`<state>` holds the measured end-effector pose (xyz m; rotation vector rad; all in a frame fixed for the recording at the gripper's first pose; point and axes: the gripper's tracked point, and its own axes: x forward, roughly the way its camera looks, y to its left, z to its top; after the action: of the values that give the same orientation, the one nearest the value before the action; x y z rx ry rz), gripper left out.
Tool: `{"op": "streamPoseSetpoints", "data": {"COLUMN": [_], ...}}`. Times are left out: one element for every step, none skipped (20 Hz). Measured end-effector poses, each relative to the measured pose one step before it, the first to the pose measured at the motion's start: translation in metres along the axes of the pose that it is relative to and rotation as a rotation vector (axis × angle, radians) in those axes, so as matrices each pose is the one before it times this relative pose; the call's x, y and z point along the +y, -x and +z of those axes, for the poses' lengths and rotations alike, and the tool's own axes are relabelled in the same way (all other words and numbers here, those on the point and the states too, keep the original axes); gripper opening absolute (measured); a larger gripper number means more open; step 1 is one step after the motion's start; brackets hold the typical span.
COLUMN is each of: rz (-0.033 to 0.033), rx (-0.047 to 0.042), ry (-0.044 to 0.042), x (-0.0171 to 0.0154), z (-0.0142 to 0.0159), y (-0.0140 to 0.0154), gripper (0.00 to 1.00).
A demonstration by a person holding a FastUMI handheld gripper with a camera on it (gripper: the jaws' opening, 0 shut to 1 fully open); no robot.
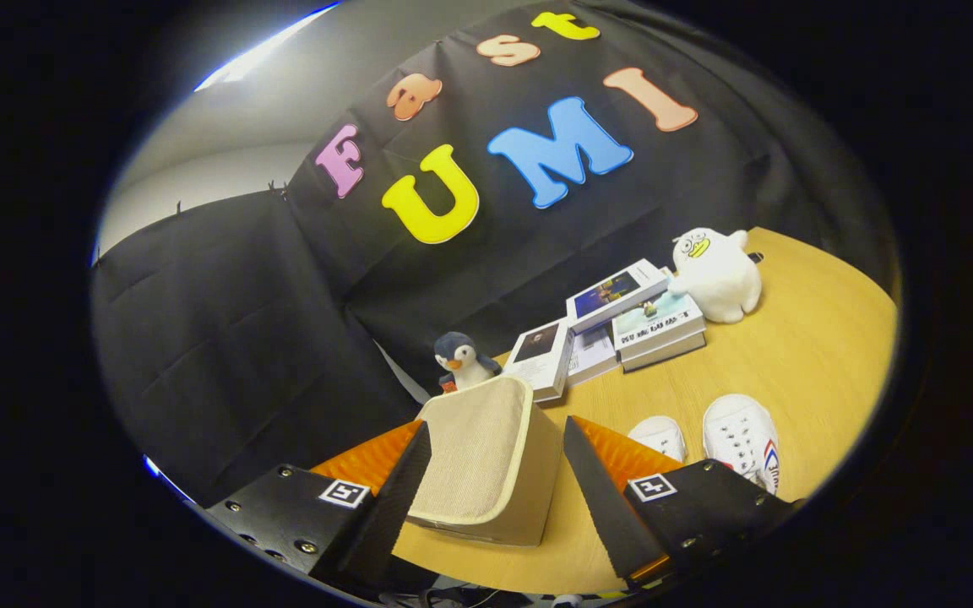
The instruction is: Open the storage box then place both shoes into the box .Put the left shoe in first, then the right shoe, with the right side of both shoes facing outward in a uniform manner.
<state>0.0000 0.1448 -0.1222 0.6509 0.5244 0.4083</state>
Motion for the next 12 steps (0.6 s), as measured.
{"op": "streamPoseSetpoints", "data": {"rz": [0.00479,0.00610,0.00939,0.01382,0.01556,0.01556,0.01629,0.01027,0.00466,0.00362,0.00717,0.00740], "rx": [0.01814,0.01620,0.01797,0.01763,0.01469,0.01428,0.01382,0.01473,0.01766,0.02058,0.01746,0.01685], "ry": [-0.02442,-0.02436,-0.02654,-0.03242,-0.03813,-0.03901,-0.03461,-0.02596,-0.01819,-0.01552,-0.01726,-0.02306], "x": [0.00015,-0.00084,-0.00063,0.00128,0.00207,0.00036,0.00079,-0.00060,-0.00236,-0.00203,0.00020,-0.00098], "z": [-0.00716,-0.00443,-0.00555,-0.00739,-0.00529,-0.00426,-0.00561,-0.00444,-0.00613,-0.00494,-0.00521,-0.00474], "y": [-0.00290,-0.00380,-0.00288,-0.00422,-0.00385,-0.00374,-0.00340,-0.00404,-0.00397,-0.00451,-0.00401,-0.00452], "gripper": [0.96,0.96,0.96,0.96,0.96,0.96,0.96,0.96,0.96,0.96,0.96,0.96]}}
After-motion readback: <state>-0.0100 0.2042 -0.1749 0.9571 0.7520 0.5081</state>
